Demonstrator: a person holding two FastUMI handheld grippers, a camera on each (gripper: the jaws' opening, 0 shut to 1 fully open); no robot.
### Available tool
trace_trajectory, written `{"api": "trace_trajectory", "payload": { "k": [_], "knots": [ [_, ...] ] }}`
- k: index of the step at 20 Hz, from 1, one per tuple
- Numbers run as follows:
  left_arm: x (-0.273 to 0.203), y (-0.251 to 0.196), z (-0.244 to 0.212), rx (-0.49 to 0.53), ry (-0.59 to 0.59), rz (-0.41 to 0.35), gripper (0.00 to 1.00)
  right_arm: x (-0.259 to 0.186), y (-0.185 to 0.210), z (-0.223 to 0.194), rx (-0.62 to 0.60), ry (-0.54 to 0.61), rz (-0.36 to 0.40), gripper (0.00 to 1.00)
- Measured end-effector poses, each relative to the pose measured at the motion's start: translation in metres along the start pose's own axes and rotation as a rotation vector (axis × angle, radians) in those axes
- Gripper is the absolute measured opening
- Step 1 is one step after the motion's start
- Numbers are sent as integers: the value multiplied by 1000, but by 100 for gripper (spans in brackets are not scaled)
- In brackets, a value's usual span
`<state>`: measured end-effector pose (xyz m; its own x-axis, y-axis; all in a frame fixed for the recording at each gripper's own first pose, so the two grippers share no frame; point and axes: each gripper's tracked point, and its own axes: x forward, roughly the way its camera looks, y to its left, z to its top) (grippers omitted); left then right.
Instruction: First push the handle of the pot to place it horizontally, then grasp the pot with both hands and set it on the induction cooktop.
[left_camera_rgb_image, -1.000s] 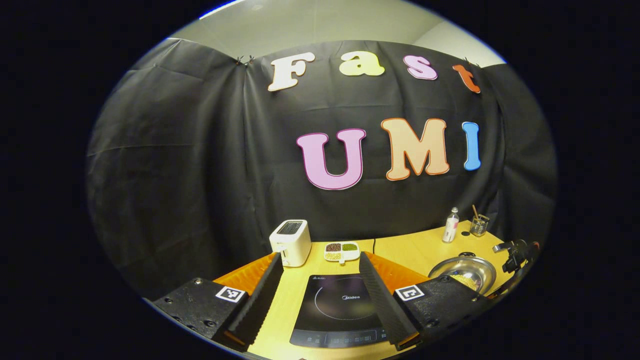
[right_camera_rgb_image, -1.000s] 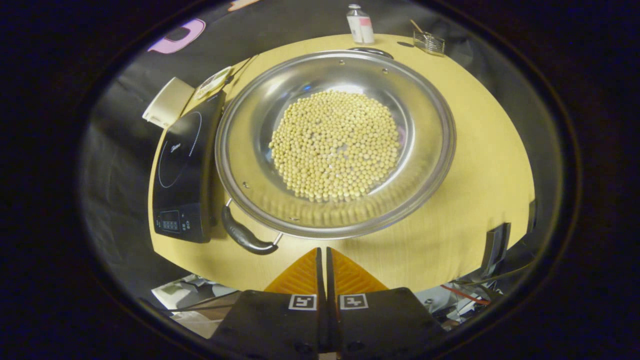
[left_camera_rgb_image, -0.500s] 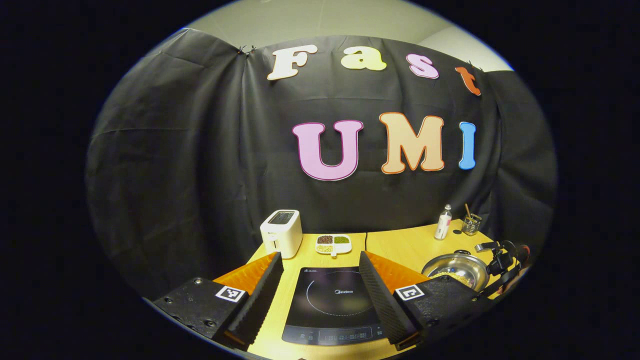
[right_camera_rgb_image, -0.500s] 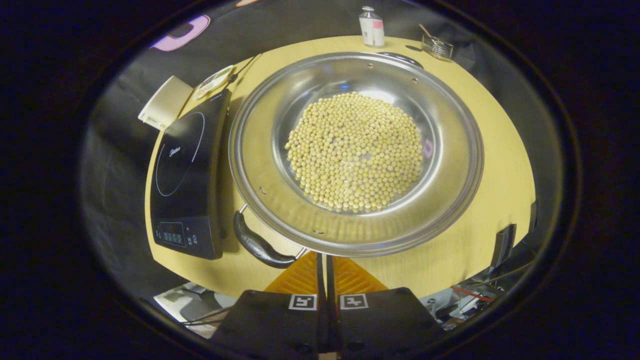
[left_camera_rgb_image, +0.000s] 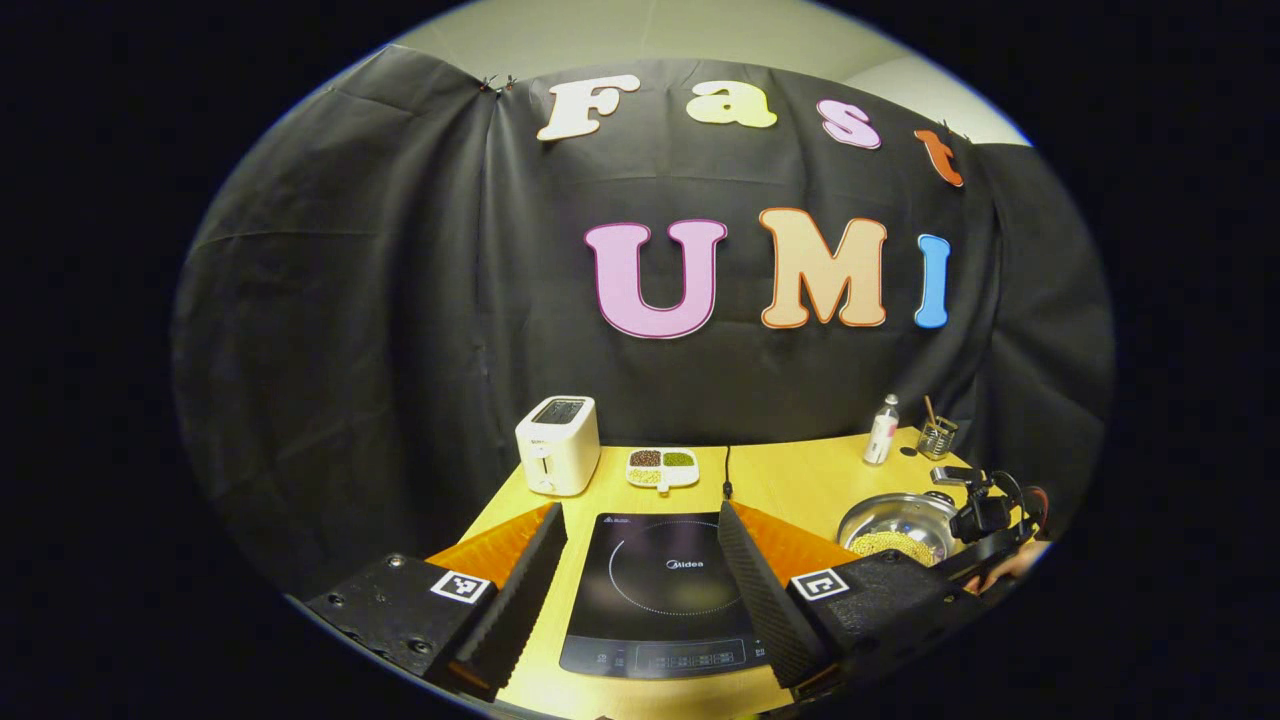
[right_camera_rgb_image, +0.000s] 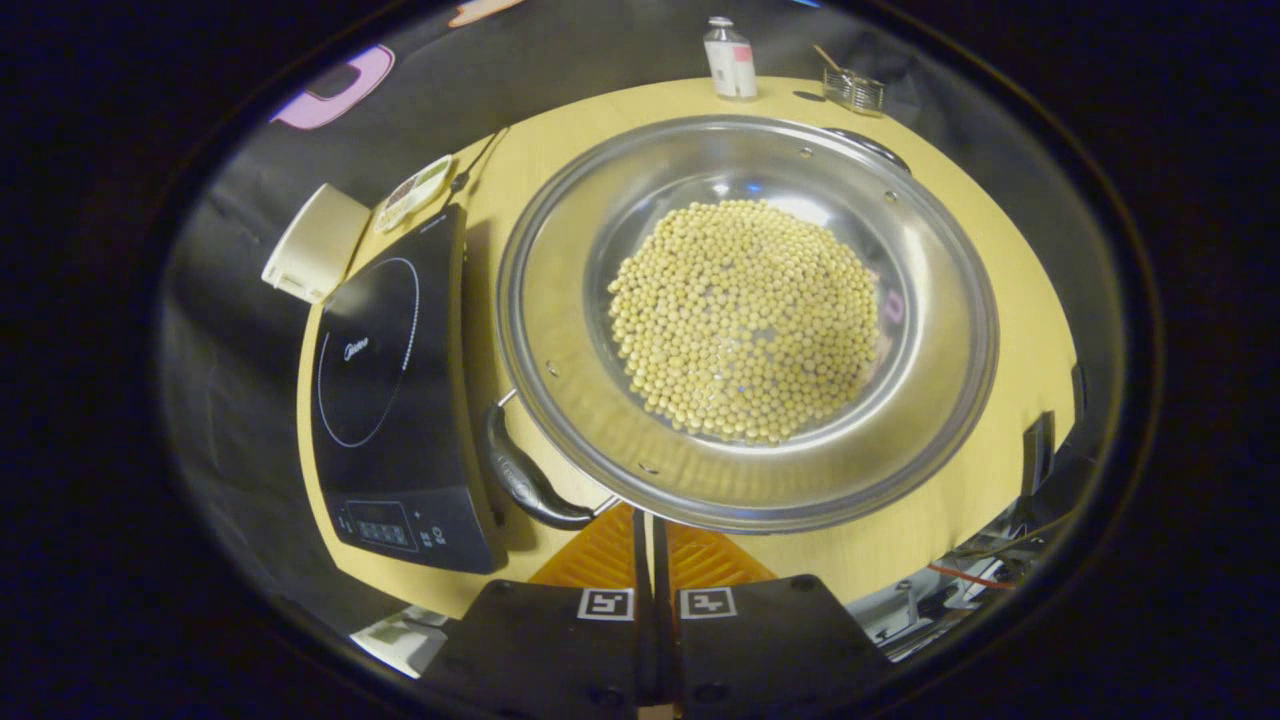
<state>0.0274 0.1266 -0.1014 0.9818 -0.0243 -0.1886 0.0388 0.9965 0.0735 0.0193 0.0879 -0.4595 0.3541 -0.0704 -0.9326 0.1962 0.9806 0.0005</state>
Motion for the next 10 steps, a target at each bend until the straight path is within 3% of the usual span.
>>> {"api": "trace_trajectory", "payload": {
  "k": [10],
  "knots": [
    [-10, 15, -9, -48, 10, 34, 94, 8, 35, 25, 118, -30, 5, 2]
  ]
}}
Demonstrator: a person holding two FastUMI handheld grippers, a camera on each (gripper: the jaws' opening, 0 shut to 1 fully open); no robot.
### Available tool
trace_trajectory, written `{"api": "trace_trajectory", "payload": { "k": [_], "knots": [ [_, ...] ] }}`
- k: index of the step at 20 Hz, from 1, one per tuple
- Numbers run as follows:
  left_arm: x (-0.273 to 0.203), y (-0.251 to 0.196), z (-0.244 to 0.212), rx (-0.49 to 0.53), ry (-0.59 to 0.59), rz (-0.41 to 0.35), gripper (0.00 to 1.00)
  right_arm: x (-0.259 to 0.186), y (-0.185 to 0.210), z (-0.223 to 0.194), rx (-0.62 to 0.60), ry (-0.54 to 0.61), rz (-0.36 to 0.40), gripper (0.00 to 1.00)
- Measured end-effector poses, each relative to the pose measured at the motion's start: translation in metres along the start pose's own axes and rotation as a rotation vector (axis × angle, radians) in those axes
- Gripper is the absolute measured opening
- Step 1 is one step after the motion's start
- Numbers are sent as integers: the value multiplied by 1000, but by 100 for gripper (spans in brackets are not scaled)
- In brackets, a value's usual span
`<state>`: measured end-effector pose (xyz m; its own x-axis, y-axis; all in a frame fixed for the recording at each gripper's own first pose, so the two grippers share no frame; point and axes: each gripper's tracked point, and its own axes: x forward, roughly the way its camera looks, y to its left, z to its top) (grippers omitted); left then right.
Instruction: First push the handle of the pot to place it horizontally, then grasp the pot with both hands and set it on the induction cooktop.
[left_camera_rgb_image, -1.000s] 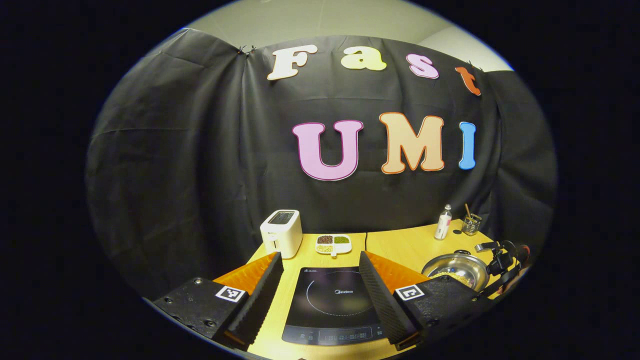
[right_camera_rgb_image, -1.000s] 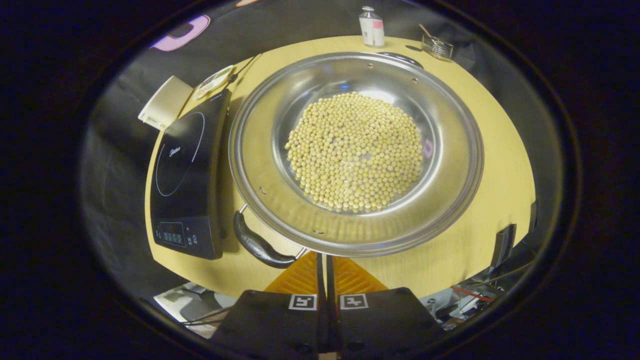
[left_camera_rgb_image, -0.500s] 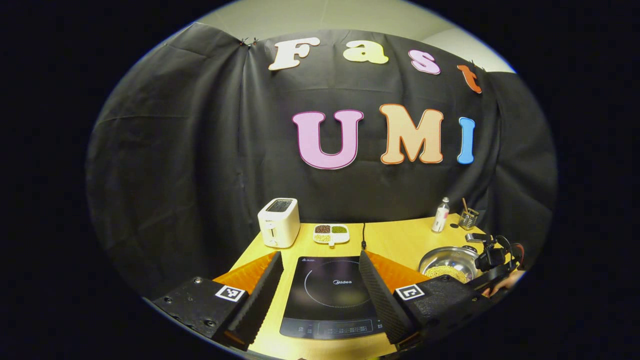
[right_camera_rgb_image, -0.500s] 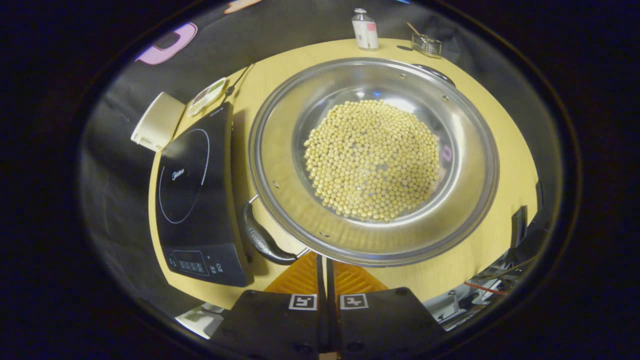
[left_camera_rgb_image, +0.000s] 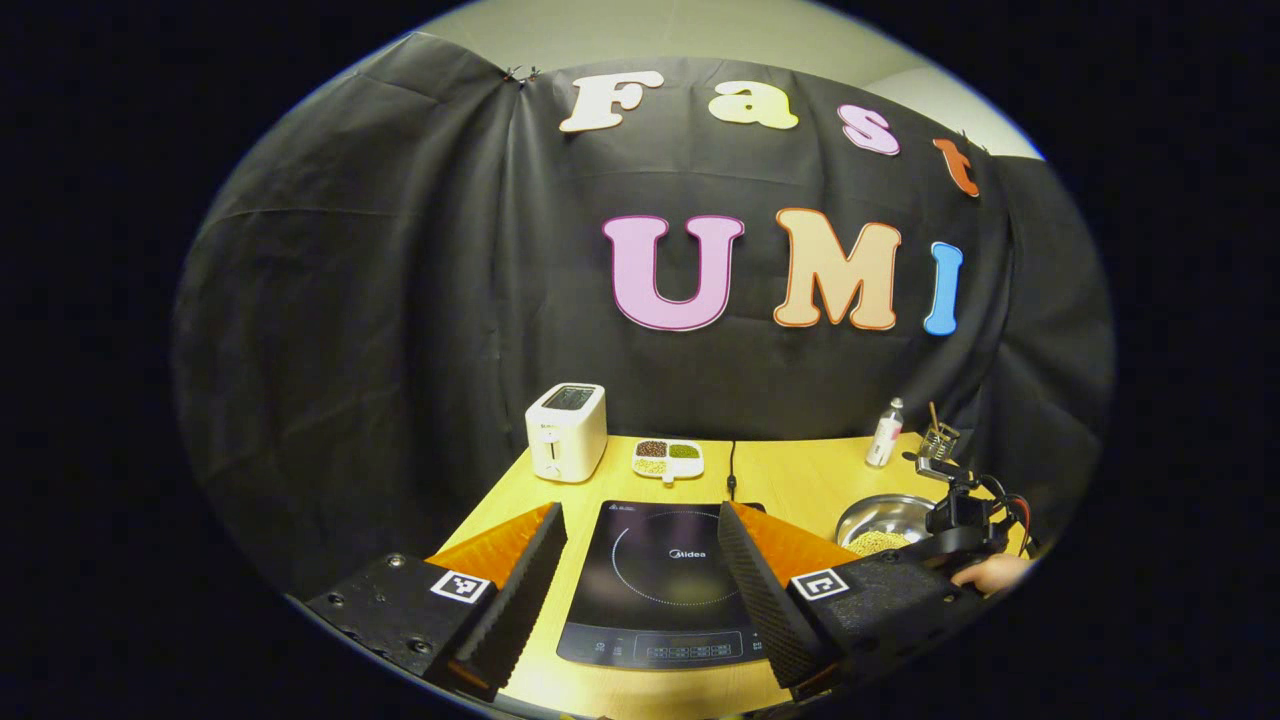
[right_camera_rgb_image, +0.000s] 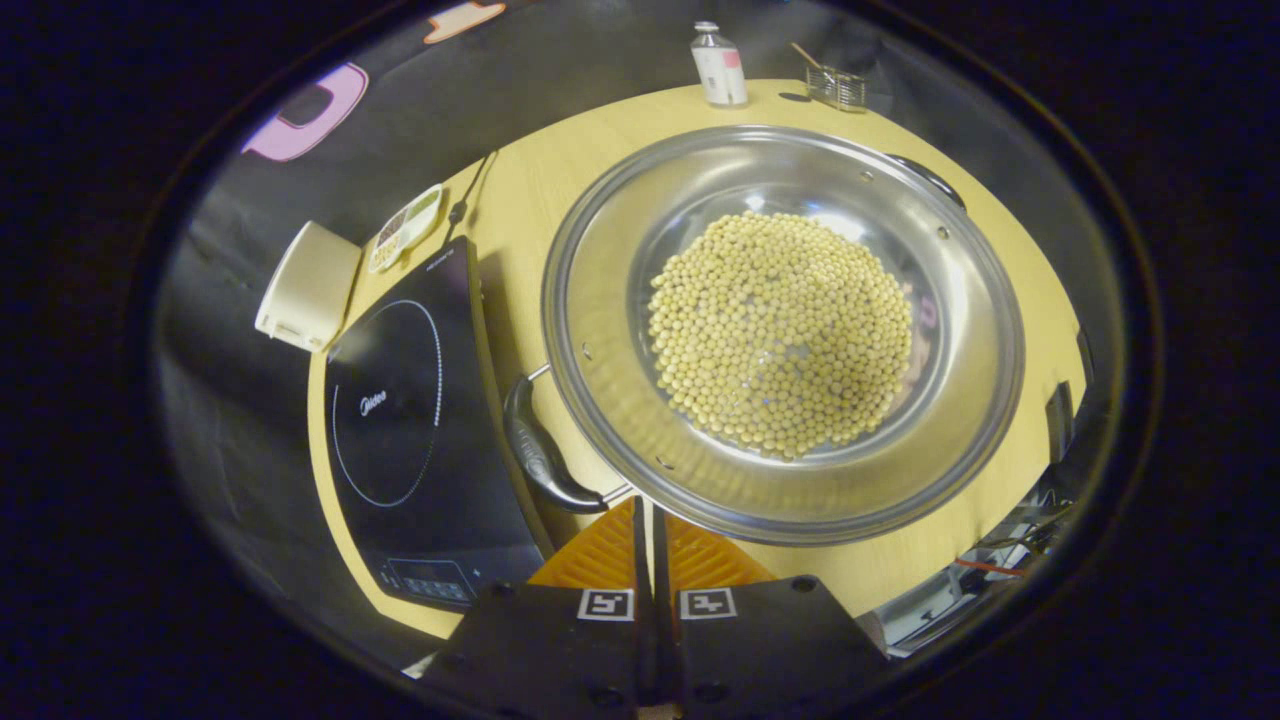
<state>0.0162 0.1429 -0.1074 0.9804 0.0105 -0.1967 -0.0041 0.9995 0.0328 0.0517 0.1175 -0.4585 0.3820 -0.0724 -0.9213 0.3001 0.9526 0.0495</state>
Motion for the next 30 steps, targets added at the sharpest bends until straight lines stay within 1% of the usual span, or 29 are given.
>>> {"api": "trace_trajectory", "payload": {
  "k": [3, 7, 11, 15, 16, 17, 19, 20, 21, 23, 24, 25, 28, 29, 30],
  "knots": [
    [0, 11, -1, 5, -1, 28, 94, 2, 11, 8, 22, -6, 7, 2],
    [-2, 22, 0, -17, -7, 58, 95, 6, 27, 18, 5, -15, 11, 3],
    [0, 23, -6, -25, 5, 71, 96, 9, 33, 24, -6, -14, 11, 2],
    [2, 22, -2, -33, -2, 73, 96, 12, 34, 28, -20, -23, 23, 2],
    [3, 20, -1, -34, -3, 69, 96, 10, 35, 28, -24, -25, 26, 0],
    [4, 18, 0, -31, -5, 64, 96, 8, 36, 28, -30, -30, 36, 2],
    [5, 14, 1, -20, -8, 53, 96, 0, 37, 27, -60, -45, 57, 3],
    [6, 12, 0, -19, -6, 46, 96, -6, 36, 27, -70, -46, 69, 0],
    [8, 9, 0, -20, -3, 38, 96, -11, 35, 25, -75, -47, 80, 2],
    [10, 2, -2, -22, 5, 17, 96, -24, 32, 24, -90, -60, 101, 3],
    [11, -1, -3, -23, 9, 5, 93, -31, 27, 25, -101, -82, 110, 0],
    [12, -6, -3, -24, 13, -9, 96, -39, 21, 27, -121, -107, 116, 1],
    [17, -15, -7, -22, 26, -42, 96, -59, -1, 25, -155, -158, 118, 2],
    [19, -18, -7, -16, 29, -53, 93, -66, -9, 28, -151, -183, 113, 0],
    [21, -21, -7, -10, 31, -66, 93, -69, -18, 34, -139, -203, 114, 2]
  ]
}}
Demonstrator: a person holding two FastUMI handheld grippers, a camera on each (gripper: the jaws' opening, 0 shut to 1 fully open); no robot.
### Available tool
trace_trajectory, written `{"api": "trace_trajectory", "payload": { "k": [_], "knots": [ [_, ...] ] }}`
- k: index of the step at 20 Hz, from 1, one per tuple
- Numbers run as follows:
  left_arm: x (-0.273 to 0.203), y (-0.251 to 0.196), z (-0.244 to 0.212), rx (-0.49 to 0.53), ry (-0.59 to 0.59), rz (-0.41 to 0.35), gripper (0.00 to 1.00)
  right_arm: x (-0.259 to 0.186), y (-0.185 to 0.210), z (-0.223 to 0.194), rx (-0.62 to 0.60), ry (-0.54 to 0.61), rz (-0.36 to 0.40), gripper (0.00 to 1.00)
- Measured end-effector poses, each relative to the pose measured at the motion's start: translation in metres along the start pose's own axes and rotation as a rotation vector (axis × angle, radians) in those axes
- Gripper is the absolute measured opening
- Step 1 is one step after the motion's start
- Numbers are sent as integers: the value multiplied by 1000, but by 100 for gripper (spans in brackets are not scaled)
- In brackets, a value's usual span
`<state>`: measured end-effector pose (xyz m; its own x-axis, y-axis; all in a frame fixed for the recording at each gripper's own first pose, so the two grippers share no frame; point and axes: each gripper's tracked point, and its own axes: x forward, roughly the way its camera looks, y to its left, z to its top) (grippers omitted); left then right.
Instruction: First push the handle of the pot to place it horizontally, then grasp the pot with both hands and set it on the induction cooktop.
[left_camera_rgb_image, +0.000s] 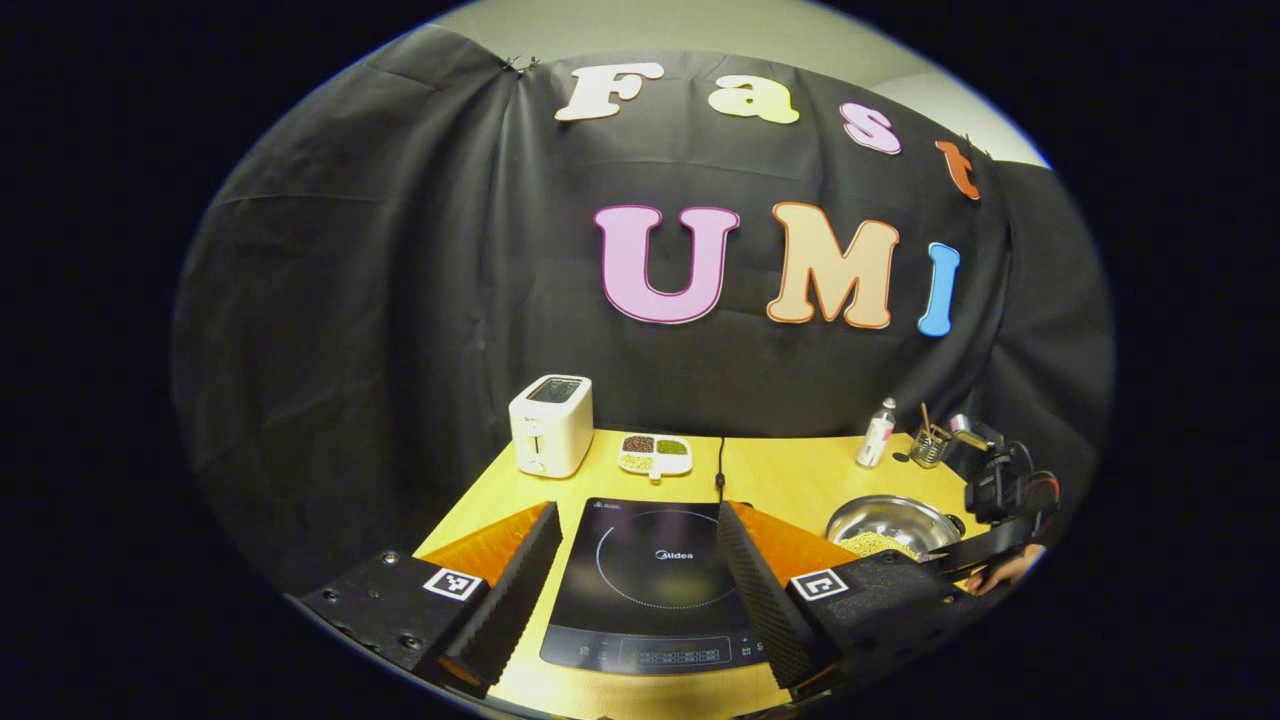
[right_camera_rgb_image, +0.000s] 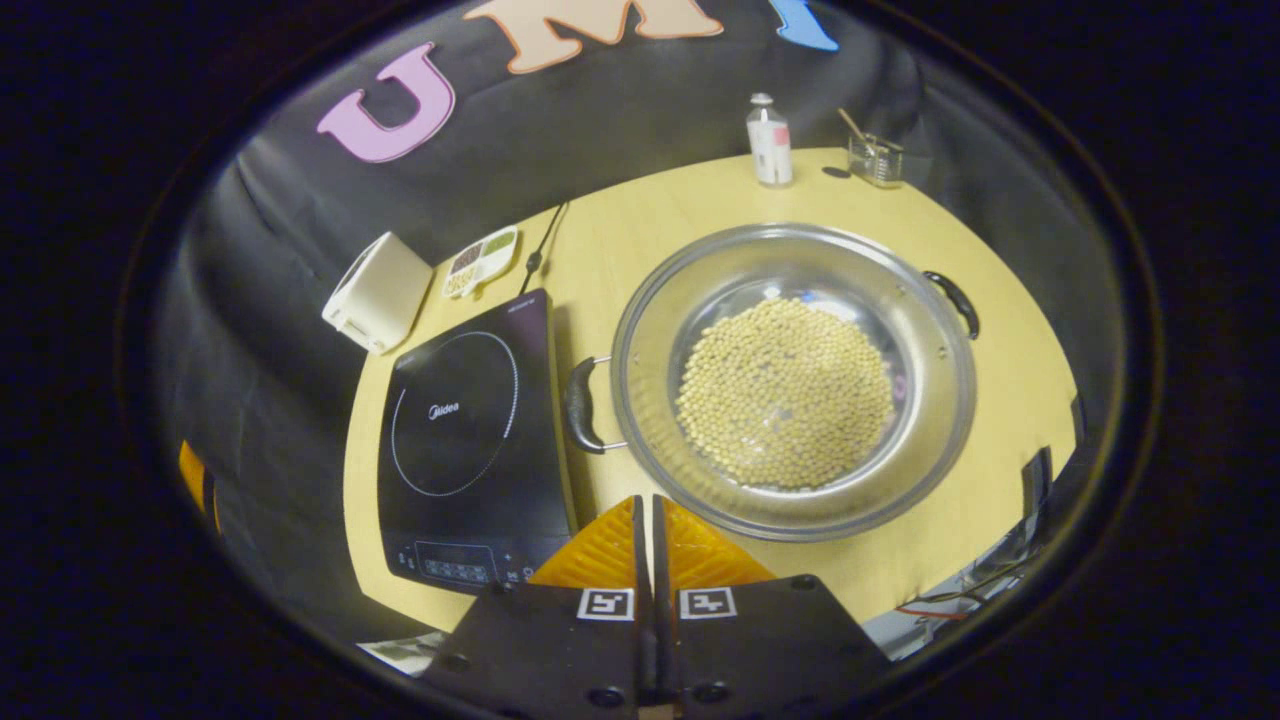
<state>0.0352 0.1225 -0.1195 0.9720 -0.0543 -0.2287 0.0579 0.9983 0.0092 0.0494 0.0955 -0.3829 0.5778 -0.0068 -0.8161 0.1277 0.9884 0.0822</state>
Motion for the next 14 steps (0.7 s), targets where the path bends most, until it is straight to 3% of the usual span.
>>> {"api": "trace_trajectory", "payload": {
  "k": [3, 8, 11, 12, 13, 14],
  "knots": [
    [2, -22, -8, 4, 41, -81, 96, -24, -19, 10, 53, -50, 11, 3],
    [8, -72, -31, -55, 140, -214, 96, -44, -70, 30, 33, -96, -20, 2],
    [15, -97, -43, -56, 201, -251, 96, -59, -103, 41, 48, -91, -31, 2],
    [19, -104, -45, -58, 217, -256, 96, -60, -110, 50, 62, -89, -15, 14],
    [23, -112, -47, -61, 230, -259, 96, -55, -123, 59, 69, -88, -16, 5],
    [27, -118, -50, -66, 247, -259, 96, -50, -136, 67, 71, -80, -19, 11]
  ]
}}
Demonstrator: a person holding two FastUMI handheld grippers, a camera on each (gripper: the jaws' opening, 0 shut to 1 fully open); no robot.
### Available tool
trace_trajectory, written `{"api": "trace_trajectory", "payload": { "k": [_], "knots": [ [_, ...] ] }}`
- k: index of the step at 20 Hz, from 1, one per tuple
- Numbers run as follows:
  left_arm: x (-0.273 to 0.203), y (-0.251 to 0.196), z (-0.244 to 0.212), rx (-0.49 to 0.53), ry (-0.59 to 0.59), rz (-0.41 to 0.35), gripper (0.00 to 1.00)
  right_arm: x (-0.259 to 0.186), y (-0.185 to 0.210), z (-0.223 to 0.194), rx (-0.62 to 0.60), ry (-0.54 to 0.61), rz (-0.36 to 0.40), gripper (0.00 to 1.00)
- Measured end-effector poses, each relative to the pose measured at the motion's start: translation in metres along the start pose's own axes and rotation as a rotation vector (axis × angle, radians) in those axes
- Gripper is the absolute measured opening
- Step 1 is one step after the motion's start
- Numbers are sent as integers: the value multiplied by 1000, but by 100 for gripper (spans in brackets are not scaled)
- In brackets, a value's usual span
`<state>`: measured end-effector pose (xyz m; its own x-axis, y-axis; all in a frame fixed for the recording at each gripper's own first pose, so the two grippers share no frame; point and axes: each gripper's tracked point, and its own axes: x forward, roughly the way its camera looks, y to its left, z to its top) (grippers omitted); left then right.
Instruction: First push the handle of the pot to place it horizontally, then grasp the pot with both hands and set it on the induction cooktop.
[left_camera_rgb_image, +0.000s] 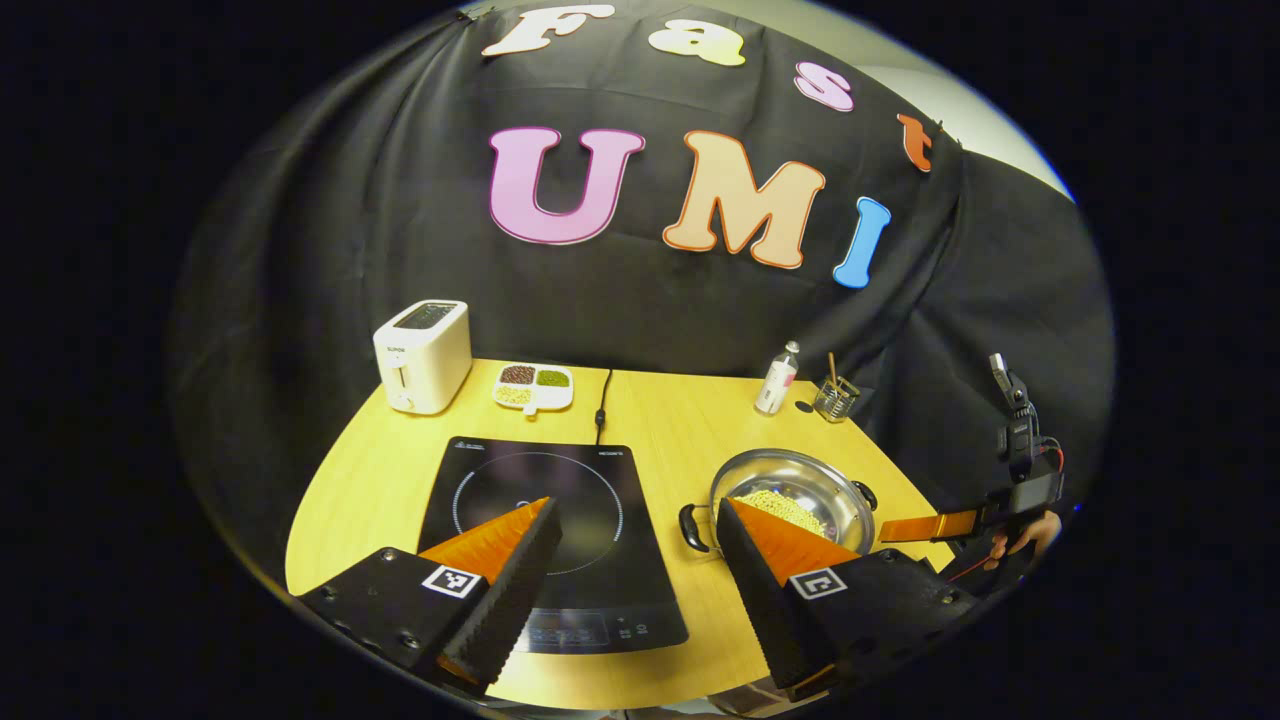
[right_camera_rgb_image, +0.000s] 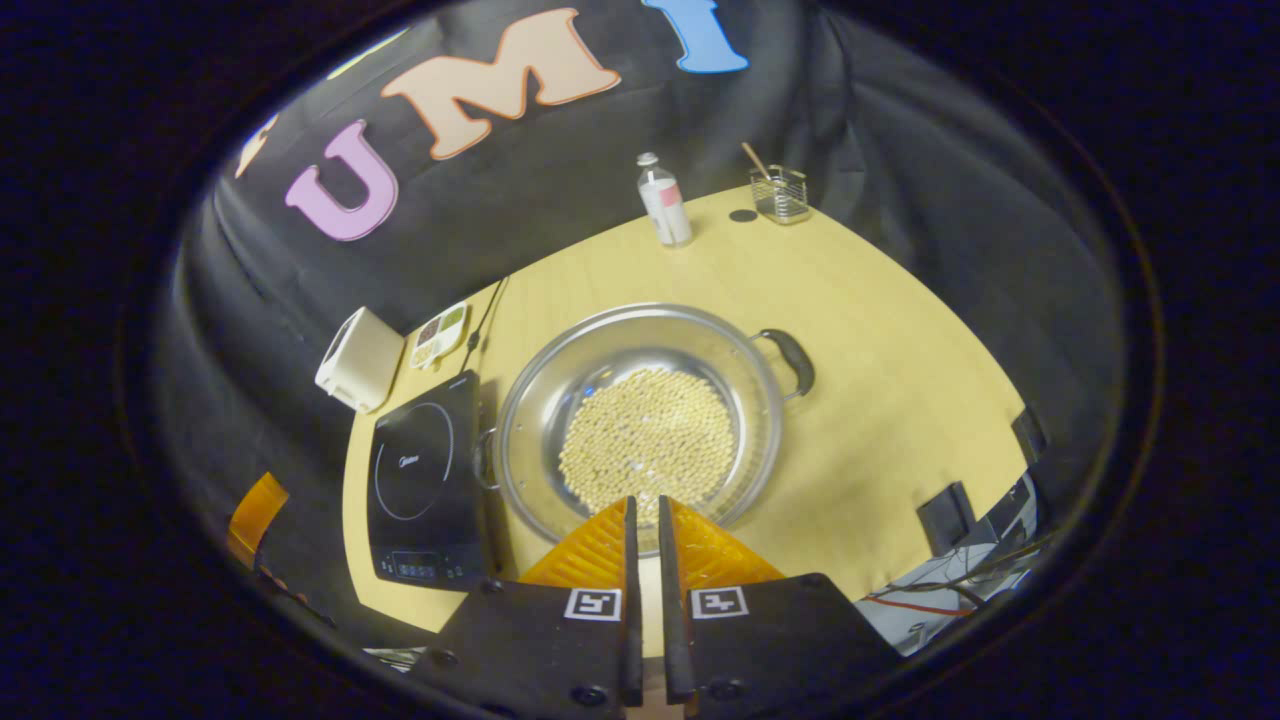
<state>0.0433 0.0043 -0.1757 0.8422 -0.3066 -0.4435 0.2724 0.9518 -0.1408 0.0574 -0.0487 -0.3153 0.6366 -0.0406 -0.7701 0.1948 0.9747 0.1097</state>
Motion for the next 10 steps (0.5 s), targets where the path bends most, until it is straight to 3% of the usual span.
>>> {"api": "trace_trajectory", "payload": {
  "k": [3, 8, 10],
  "knots": [
    [24, -17, -8, -38, 53, -12, 97, 16, -26, 26, 18, 17, 28, 17],
    [66, -28, -36, -68, 179, 1, 96, 44, -61, 57, -31, 69, 70, 91],
    [78, -32, -45, -72, 230, 0, 96, 59, -74, 64, -53, 98, 79, 94]
  ]
}}
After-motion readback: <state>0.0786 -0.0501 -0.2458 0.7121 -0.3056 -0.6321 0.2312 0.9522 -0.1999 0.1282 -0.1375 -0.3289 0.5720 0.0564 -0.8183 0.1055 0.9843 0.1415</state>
